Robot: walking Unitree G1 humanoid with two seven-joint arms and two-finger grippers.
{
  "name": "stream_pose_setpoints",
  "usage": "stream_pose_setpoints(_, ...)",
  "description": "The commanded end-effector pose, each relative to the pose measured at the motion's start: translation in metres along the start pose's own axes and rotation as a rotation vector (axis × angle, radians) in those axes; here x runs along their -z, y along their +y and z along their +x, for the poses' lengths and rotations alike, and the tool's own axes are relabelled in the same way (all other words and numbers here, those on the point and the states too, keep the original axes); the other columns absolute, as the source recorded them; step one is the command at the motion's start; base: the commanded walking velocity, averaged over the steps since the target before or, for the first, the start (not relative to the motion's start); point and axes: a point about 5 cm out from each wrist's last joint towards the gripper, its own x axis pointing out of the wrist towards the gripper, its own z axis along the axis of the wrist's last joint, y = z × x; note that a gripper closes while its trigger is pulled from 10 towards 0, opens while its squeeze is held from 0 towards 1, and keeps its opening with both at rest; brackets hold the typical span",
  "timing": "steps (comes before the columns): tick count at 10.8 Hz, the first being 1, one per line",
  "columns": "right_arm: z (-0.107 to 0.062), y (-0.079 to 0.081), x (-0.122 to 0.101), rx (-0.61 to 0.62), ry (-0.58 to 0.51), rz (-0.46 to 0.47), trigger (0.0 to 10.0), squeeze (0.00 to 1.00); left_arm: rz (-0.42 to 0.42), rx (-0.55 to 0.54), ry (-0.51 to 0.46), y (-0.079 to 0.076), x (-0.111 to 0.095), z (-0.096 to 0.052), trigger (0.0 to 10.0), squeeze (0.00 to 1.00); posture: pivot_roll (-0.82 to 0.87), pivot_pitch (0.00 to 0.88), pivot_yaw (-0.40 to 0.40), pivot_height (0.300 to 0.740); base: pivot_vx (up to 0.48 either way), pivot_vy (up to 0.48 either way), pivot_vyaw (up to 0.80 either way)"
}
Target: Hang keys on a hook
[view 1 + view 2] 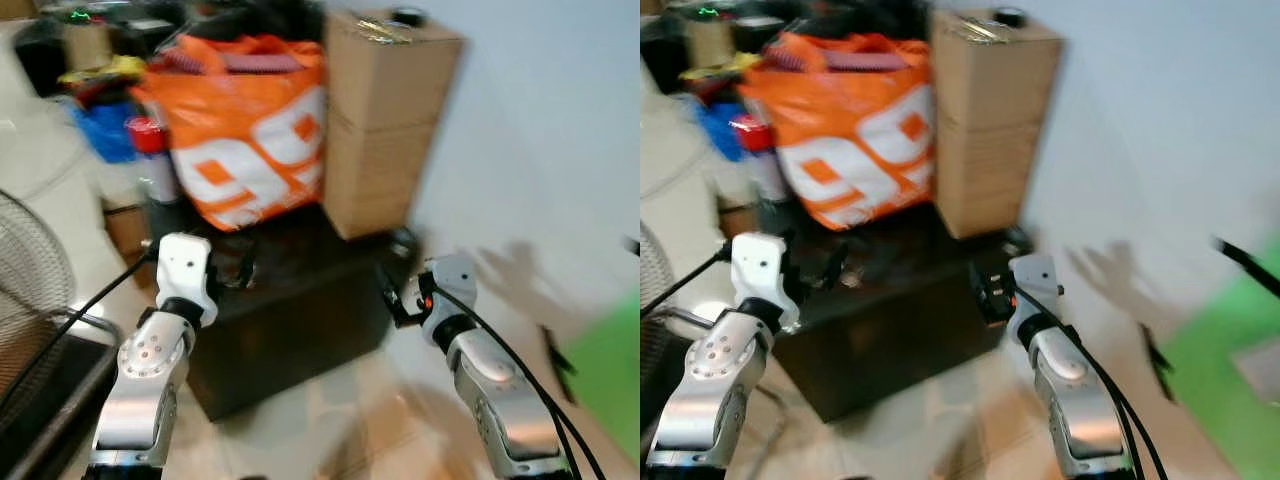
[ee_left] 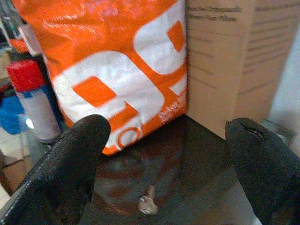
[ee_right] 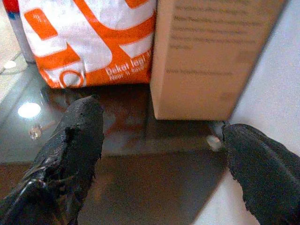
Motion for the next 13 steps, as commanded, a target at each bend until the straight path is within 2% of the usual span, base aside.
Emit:
stream_pose_setpoints(1,-0.0064,-0.0135,0.0065,0.045,0.024,0.002,10.0,0.0,-0.004,0.039,-0.021,-0.0111,-0.0061,0.0044,10.0,0.57,-0.03,0.0,0.001,0.74,0.368,0.0,0.0)
stream_pose_setpoints(9,-0.0095,-0.0144,0.0097,0.05,0.032,-0.005,10.0,0.0,-0.002,0.063,-0.016,-0.0147,-0.0048,0.0043,10.0,0.57,-0.04,0.0,0.003,0.74,0.366,0.0,0.0)
stream_pose_setpoints(10,-0.0091,-0.0113,0.0091,0.017,0.031,-0.032,10.0,0.0,-0.002,0.065,-0.014,-0.0149,-0.0041,0.0035,10.0,0.56,-0.04,0.0,0.002,0.74,0.368,0.0,0.0)
stream_pose_setpoints(13,-0.0128,-0.0101,0.0118,-0.031,0.045,-0.069,10.0,0.0,-0.009,0.068,-0.01,-0.0169,-0.0027,0.0028,10.0,0.56,-0.05,0.0,0.0,0.74,0.366,0.0,0.8)
